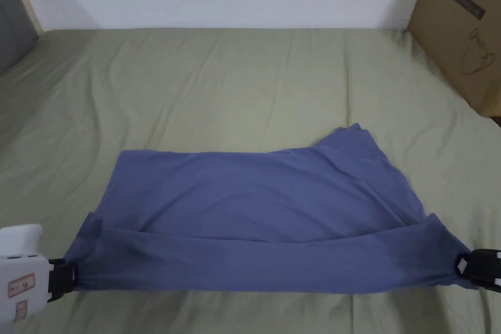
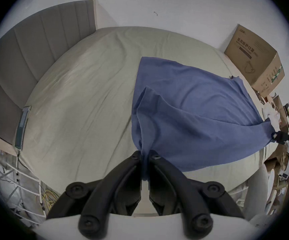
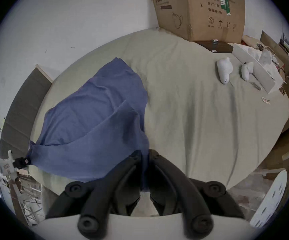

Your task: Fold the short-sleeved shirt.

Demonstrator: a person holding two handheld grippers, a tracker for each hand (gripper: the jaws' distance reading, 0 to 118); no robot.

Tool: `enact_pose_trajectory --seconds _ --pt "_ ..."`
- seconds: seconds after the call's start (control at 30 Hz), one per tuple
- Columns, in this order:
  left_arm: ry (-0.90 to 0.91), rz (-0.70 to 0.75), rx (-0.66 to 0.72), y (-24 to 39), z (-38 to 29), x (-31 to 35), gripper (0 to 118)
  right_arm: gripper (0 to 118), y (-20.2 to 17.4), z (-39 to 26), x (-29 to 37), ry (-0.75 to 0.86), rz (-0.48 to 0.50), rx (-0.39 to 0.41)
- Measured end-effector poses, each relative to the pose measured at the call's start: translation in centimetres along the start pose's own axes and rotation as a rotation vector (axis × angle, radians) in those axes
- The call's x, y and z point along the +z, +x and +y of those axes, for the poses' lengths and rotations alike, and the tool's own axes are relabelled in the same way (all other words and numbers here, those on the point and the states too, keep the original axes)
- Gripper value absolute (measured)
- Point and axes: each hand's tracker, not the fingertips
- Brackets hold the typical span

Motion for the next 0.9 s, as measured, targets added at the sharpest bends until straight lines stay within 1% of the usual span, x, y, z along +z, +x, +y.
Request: enact_pose_trajectory --seconds 0.1,0.2,0.3,0.37,0.4,0.43,0.47,0.5,0.53,0.6,0.63,0.7,0.73,0.77,0.8,0.83,0.87,0.9 --pt "-0.025 0.012 -0.004 -0.2 -1.6 -0.1 5 6 0.5 -2.5 -0.3 -0.049 -0.004 0.002" --pt "-0.084 0.049 -0.024 -0.8 -3.8 -1.2 5 6 1.4 -5.4 -1.9 -0.117 -0.016 -0.037" --pt "-0.1 0.041 -0.027 -0.4 -5.0 -1.5 6 6 1.8 -7.2 -2.6 -0.118 -0.008 -0.06" --pt "-0.094 -0.004 0.007 -0.6 -5.1 -1.3 9 8 1.8 -7.0 -2.5 -0.095 -0.007 -0.079" --pt "-0.084 0.023 0.019 -1.7 -4.7 -1.5 19 18 1.7 -6.5 -2.3 -0.097 -0.02 -0.078" --pt "-0.089 0.047 0.026 -1.9 -4.2 -1.4 40 39 1.5 -6.1 -2.1 -0.094 -0.056 -0.053" --pt "-0.094 0.061 0.025 -1.9 -3.9 -1.2 77 68 1.4 -5.8 -1.8 -0.083 -0.072 -0.026" --pt "-0.081 0.066 0.037 -1.8 -3.7 -0.7 95 74 1.1 -5.3 -1.3 -0.065 -0.078 -0.006" --pt "-0.036 0.065 0.027 -0.8 -3.0 0.8 103 74 0.9 -4.6 -0.8 -0.055 -0.063 -0.001" --pt "0.021 0.058 0.016 0.0 -1.9 2.1 103 74 0.2 -3.2 -0.2 -0.028 -0.054 0.02" --pt "0.044 0.051 0.012 0.6 -1.2 2.5 103 74 -0.4 -2.4 0.2 -0.001 -0.045 0.044" --pt "0.055 0.045 0.012 0.1 -0.3 2.2 100 73 -1.6 -0.9 0.5 0.022 -0.004 0.083" --pt "0.071 0.04 0.01 0.3 0.1 2.2 93 71 -2.1 -0.2 0.5 0.025 0.021 0.101" --pt "0.077 0.004 0.012 0.8 0.5 1.9 67 62 -2.7 0.3 0.4 0.03 0.027 0.115" --pt "0.076 -0.019 0.011 1.4 0.7 1.6 37 44 -3.3 0.6 0.2 0.038 0.021 0.132" --pt "0.075 -0.016 0.013 1.8 0.9 1.0 2 16 -3.8 0.8 -0.2 0.042 0.011 0.143" --pt "0.068 -0.001 0.015 2.1 0.9 0.2 0 1 -4.1 0.9 -0.7 0.041 0.007 0.143" --pt "0.078 0.026 0.014 2.5 0.8 -0.4 0 0 -4.1 0.9 -1.3 0.039 -0.005 0.132"
